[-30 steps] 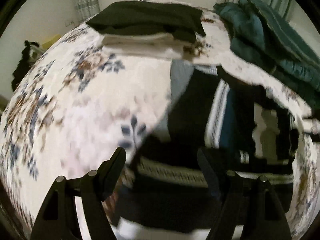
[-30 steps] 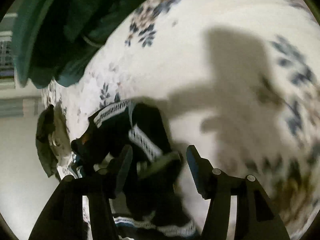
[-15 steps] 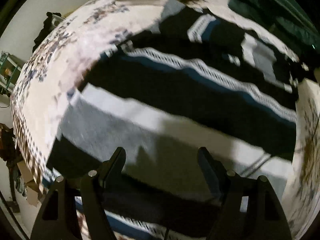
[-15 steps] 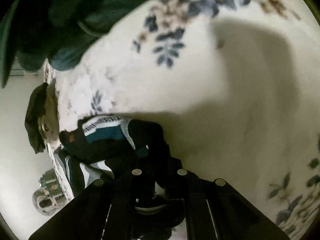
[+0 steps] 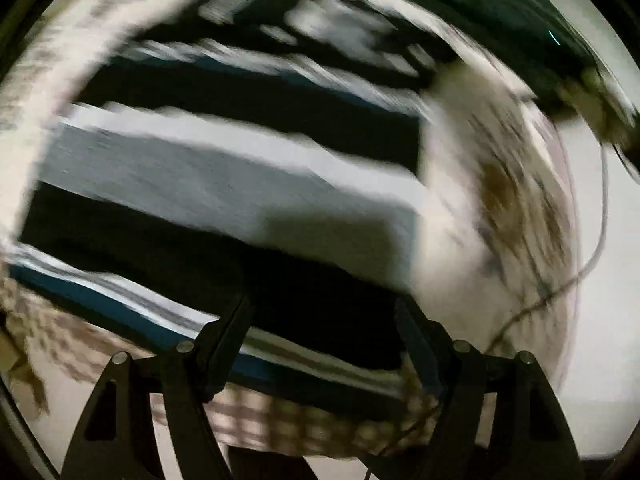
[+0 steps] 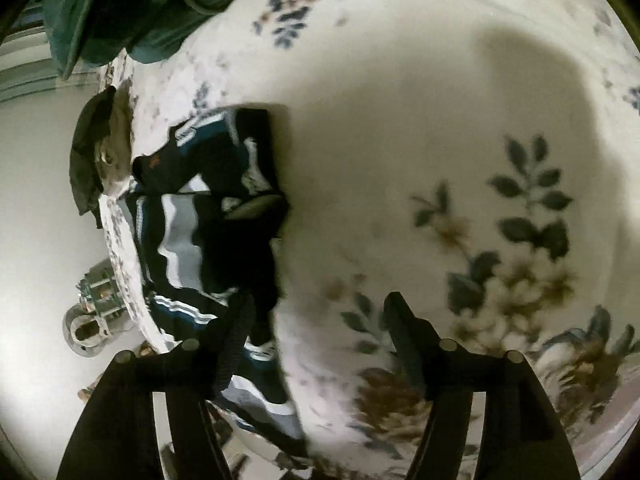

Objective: Fold small clothes

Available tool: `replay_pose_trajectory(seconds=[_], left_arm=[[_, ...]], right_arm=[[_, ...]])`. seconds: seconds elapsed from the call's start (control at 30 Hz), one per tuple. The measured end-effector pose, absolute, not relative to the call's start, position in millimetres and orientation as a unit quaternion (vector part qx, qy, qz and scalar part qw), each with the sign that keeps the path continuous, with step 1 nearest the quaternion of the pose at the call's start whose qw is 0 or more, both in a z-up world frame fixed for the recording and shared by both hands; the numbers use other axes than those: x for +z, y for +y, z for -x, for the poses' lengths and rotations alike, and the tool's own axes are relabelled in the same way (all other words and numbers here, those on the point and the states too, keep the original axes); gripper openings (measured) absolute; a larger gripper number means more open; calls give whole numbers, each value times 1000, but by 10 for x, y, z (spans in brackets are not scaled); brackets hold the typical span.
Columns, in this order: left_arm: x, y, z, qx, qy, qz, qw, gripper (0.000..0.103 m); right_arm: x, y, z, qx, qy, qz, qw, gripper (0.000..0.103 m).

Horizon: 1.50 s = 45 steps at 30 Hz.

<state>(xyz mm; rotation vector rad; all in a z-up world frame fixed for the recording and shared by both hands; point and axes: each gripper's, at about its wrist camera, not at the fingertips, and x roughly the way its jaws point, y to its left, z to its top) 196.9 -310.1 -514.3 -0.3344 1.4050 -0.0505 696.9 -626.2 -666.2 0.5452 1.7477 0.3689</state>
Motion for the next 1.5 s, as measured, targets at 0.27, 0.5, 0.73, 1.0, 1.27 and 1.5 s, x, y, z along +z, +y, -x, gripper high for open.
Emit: replay_pose_trajectory(seconds=[0.27,0.5,0.73,1.0,1.27,1.5], left_arm=[[-5778,-4033,-1968,-64,652,58,753,31],[-5630,-4095,-1909,-69,635,60,767,1],[-5485,-4152,-1887,-86,633,77,766,1],[-5175,-3803,-1887,-79,619,126,772,1],[-4427,-2835,-1932,-24,554,204,807,1],[-4159,-1537,-1792,28,504,290,813,1]], right_arm=[[-7271,-5972,-7482,177,708,-333,598,69],[-7555,-5622,-7717,176,709,-346,589,6],[-7336,-5535,-7844,147,710,-259,638,6],[-7250,-5439,-7926,152,725,-260,619,8],[-6218,-4712,-8013,167,719,-182,650,7],[-5543,-3398,-8155,171,704,-132,677,7]])
